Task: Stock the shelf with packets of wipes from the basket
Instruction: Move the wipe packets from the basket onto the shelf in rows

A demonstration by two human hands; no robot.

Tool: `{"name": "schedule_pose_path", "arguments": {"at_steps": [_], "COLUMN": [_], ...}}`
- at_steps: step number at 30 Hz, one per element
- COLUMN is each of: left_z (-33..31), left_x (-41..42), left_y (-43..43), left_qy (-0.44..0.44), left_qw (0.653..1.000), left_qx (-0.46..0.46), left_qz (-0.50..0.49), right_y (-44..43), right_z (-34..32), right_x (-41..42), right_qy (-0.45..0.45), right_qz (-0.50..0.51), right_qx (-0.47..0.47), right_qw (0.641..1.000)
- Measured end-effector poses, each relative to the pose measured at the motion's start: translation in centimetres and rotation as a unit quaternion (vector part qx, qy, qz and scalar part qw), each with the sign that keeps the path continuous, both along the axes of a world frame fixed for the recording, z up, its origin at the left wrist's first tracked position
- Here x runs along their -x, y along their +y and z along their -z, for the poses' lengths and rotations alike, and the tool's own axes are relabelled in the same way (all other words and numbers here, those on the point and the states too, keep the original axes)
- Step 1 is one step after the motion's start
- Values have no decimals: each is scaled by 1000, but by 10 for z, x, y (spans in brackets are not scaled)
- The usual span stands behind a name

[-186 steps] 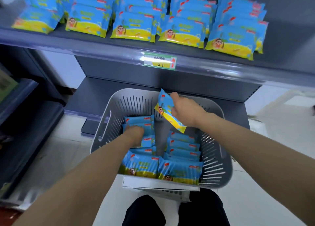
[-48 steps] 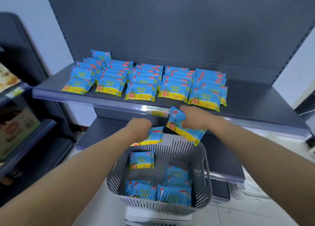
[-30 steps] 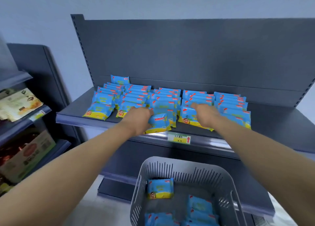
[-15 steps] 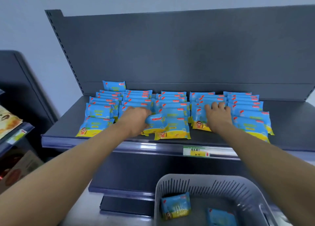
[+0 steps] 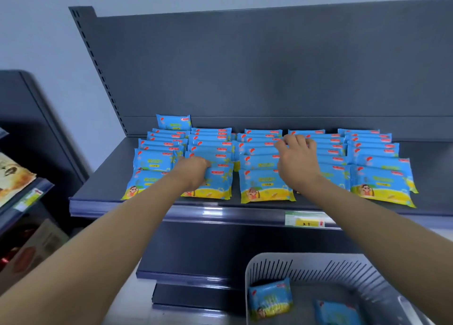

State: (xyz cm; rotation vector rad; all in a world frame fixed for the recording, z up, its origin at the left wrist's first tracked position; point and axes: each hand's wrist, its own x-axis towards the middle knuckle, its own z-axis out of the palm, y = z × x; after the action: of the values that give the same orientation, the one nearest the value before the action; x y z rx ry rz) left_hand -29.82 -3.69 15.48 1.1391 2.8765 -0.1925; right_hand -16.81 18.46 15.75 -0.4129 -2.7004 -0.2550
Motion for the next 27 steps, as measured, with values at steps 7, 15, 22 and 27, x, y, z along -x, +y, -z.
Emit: {"name": "schedule_pose_path", "arguments": {"at_steps": [7, 15, 22, 27], "left_z": [16, 29, 28, 36], "left_x": [23, 15, -51, -127], "left_y": [10, 0, 5, 42], "left_qy": [99, 125, 154, 107], "left_qw": [995, 990, 973, 952], "left_qx": [-6, -61, -168, -255], "left_qz": [-9, -27, 44, 134], "right_y": [-26, -35, -30, -12], "right_z": [-2, 2, 12, 48], "right_x": [2, -12, -62, -117], "right_qy": [-22, -12, 33, 3], "right_qz": [-28, -72, -156, -182], "right_qx": [-2, 27, 47, 59], "right_qw": [999, 997, 986, 981]}}
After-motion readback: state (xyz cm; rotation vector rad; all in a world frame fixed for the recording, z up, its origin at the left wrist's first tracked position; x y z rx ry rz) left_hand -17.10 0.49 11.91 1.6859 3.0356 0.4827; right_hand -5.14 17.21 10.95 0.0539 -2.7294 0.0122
